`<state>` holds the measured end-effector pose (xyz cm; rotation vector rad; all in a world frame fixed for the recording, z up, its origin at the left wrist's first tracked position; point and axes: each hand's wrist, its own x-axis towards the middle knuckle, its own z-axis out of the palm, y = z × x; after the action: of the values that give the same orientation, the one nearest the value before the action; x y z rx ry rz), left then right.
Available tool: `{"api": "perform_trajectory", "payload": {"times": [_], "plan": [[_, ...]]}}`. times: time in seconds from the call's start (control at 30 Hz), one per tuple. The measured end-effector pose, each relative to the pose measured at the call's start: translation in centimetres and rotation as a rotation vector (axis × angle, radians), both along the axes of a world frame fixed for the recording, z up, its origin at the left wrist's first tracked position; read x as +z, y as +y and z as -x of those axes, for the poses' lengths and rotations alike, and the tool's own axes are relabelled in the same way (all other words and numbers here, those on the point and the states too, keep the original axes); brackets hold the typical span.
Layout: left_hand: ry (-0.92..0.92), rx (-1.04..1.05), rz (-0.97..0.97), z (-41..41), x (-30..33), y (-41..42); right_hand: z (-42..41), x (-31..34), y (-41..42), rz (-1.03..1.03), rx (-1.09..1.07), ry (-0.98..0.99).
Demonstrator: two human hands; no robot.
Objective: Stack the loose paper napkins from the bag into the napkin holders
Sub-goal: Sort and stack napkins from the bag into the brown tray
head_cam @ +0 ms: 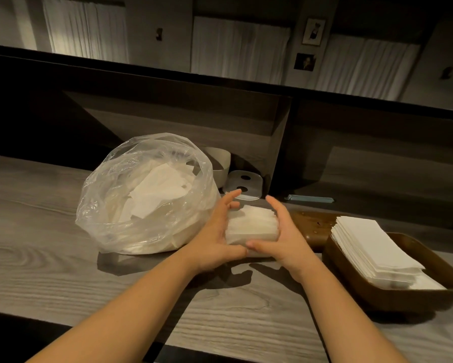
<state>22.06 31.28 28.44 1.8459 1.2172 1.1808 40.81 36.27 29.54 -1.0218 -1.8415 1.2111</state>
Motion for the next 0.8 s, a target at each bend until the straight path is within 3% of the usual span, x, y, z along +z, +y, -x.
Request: {"api": "perform_trajectory", "payload": {"times": [0.3,0.5,0.8], "plan": [[-0.045,0.165,-0.080,-0.01,-0.27,0.27,-0.02,-0.33,0.35,-0.023,-0.123,0.044],[-0.024,0.026,-0.040,-0.68,0.19,-0.04,0.33,-0.66,0.33,-0.029,-0.038,0.022],[0.069,0.107,0.005,0.01,0.08,-0.40,-0.55,-0.44,0.36,-0.081,-0.078,0.019]]}}
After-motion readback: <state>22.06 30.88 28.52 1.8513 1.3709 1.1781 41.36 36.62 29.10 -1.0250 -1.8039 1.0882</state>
